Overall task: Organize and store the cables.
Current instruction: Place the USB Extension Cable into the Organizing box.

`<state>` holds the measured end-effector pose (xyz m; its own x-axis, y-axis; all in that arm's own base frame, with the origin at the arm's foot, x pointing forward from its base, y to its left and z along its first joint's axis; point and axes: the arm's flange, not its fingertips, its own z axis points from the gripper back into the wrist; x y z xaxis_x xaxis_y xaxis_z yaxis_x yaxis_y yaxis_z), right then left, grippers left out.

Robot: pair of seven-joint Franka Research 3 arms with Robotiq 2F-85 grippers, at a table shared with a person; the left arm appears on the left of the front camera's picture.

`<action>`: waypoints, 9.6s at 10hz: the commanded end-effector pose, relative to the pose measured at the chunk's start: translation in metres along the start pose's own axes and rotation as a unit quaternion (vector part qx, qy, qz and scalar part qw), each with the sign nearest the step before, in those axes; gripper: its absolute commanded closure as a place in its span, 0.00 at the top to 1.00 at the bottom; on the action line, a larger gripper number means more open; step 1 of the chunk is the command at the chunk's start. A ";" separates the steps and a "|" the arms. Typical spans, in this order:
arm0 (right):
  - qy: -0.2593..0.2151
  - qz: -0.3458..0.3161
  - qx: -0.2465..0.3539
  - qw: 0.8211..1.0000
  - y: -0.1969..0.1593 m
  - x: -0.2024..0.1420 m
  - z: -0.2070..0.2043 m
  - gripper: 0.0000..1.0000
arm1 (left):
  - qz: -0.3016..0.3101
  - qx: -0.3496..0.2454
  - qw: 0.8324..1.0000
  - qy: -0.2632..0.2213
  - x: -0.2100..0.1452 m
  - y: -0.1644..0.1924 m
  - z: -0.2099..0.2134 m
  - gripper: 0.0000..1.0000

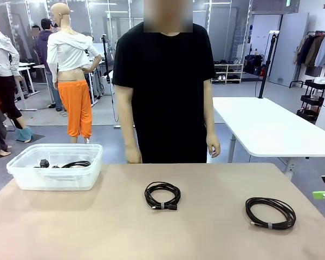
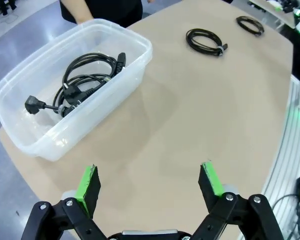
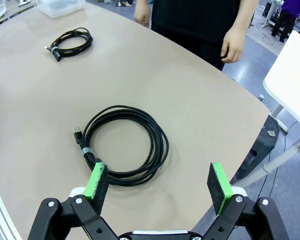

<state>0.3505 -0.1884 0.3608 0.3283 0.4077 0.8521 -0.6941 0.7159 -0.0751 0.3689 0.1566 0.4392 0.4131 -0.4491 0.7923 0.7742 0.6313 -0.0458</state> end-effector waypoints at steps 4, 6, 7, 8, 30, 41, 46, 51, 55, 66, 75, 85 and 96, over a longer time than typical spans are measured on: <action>0.001 0.003 -0.002 1.000 0.000 0.000 0.001 1.00 | -0.011 0.007 1.000 -0.002 0.007 -0.002 0.009 1.00; 0.001 0.003 -0.002 1.000 0.000 0.000 0.001 1.00 | -0.007 0.008 1.000 -0.003 0.006 -0.001 0.007 1.00; 0.001 0.003 -0.002 1.000 0.000 0.000 0.001 1.00 | 0.005 0.038 0.997 0.060 0.027 -0.013 -0.004 1.00; 0.001 0.003 -0.002 1.000 0.000 0.000 0.001 1.00 | -0.007 0.042 0.997 0.057 0.047 -0.032 -0.012 1.00; 0.001 0.003 -0.002 1.000 0.000 0.000 0.001 1.00 | -0.387 -0.021 0.885 0.258 0.250 -0.309 -0.252 1.00; 0.001 0.003 -0.002 1.000 0.000 0.000 0.001 1.00 | -0.257 -0.053 0.885 0.385 0.246 -0.290 -0.450 1.00; 0.001 0.003 -0.002 1.000 0.000 0.000 0.001 1.00 | -0.320 -0.063 0.874 0.361 0.240 -0.266 -0.502 1.00; 0.001 0.003 -0.002 1.000 0.000 0.000 0.001 1.00 | -0.331 -0.088 0.859 0.381 0.227 -0.257 -0.529 1.00; 0.001 0.003 -0.002 1.000 0.000 0.000 0.001 1.00 | -0.321 -0.095 0.853 0.400 0.227 -0.255 -0.534 0.00; 0.001 0.003 -0.002 1.000 0.000 0.000 0.001 1.00 | -0.384 -0.121 0.834 0.377 0.277 -0.250 -0.402 0.00; 0.001 0.003 -0.002 1.000 0.000 0.000 0.001 1.00 | -0.410 -0.092 0.826 0.376 0.281 -0.245 -0.368 0.00; 0.001 0.003 -0.002 1.000 0.000 0.000 0.001 1.00 | -0.457 -0.095 0.828 0.311 0.274 -0.090 -0.269 0.19; 0.001 0.003 -0.002 1.000 0.000 0.000 0.001 1.00 | -0.338 -0.098 0.856 0.379 0.206 0.116 -0.245 0.19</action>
<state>0.3502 -0.1889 0.3610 0.3291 0.4080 0.8516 -0.6930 0.7169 -0.0757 0.6435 -0.0131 0.4507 -0.0606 -0.9971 0.0463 0.9868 -0.0529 0.1529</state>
